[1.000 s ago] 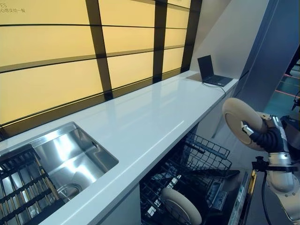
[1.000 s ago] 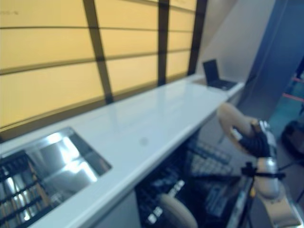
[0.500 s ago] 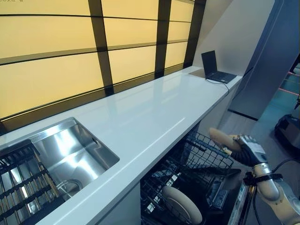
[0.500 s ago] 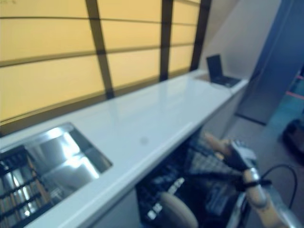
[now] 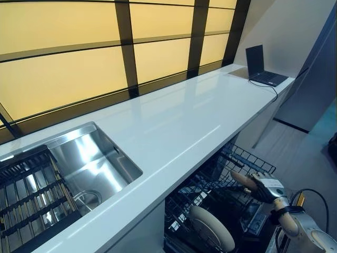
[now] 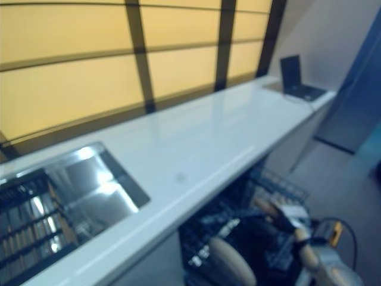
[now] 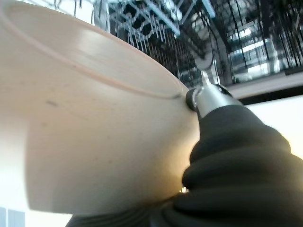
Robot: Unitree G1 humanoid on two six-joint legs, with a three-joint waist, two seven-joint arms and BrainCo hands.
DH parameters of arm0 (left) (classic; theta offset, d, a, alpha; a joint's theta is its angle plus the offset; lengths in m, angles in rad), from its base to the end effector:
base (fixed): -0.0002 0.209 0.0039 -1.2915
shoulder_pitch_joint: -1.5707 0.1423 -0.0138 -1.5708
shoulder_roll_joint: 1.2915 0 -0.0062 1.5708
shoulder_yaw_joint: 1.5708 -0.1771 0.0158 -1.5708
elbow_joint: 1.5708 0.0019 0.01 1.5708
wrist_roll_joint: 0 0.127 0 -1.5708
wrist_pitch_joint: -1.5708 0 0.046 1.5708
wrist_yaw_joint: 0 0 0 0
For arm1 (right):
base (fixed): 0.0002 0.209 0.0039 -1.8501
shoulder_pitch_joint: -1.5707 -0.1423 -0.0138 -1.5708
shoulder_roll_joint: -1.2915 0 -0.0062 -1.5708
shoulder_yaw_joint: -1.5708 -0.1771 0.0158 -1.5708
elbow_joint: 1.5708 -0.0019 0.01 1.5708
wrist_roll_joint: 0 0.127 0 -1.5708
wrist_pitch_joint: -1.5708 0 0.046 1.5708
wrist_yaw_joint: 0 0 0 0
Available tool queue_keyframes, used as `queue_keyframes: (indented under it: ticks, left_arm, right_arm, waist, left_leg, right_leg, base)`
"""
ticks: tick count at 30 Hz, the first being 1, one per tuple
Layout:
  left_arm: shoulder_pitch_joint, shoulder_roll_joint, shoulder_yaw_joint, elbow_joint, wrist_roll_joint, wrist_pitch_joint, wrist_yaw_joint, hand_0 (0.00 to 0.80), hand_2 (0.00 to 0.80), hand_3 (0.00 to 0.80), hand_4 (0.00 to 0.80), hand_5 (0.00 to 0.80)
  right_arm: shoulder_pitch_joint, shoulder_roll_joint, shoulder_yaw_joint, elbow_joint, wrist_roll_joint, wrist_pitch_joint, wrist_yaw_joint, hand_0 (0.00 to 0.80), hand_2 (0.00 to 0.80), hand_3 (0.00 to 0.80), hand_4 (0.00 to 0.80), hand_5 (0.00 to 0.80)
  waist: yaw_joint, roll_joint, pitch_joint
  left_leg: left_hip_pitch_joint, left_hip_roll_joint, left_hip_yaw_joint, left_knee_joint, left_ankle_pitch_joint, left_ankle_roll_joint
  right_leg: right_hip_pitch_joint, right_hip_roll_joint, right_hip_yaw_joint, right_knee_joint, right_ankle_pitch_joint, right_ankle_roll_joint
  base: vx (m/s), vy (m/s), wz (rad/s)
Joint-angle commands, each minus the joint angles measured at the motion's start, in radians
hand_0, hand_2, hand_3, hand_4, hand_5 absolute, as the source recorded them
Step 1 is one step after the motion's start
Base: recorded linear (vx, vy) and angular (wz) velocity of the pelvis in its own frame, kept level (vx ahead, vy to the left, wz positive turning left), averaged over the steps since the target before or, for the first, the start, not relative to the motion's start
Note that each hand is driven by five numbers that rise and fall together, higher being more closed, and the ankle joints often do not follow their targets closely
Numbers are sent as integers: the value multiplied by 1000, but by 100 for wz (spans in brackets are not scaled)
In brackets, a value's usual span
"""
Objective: Take plates into dishwasher
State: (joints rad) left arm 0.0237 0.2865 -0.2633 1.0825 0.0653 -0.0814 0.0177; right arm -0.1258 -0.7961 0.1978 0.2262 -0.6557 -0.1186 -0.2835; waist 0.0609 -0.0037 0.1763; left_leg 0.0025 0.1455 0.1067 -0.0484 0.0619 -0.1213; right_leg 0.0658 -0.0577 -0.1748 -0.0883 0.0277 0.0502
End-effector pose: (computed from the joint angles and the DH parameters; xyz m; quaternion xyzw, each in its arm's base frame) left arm 0.0843 0.2198 -0.0906 0.2149 0.4945 -0.0565 0.8403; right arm 0.2093 -0.2703 0.0811 -0.6620 -0.0751 -0.0033 0.7457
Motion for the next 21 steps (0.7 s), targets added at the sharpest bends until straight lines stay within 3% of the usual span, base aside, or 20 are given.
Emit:
queue_keyframes:
  ticks: [1,21]
  left_arm:
    - [-42,32,-55,6,40,-3,-10,0,0,0,0,0]
    - [-53,51,-79,-7,71,-9,-28,0,0,0,0,0]
  right_arm:
    - [-88,14,21,12,-13,31,-42,800,800,800,800,800]
    - [-230,93,76,198,87,150,-36,800,800,800,800,800]
  waist:
    - [26,-35,-26]
    - [76,-23,3]
  left_leg:
    - [-168,-21,-87,1,85,38]
    - [-190,-51,-131,5,83,45]
  right_leg:
    - [49,-41,-54,87,-84,15]
    - [46,-52,-87,88,-83,16]
  base:
    - [0,0,0]
    - [14,-6,7]
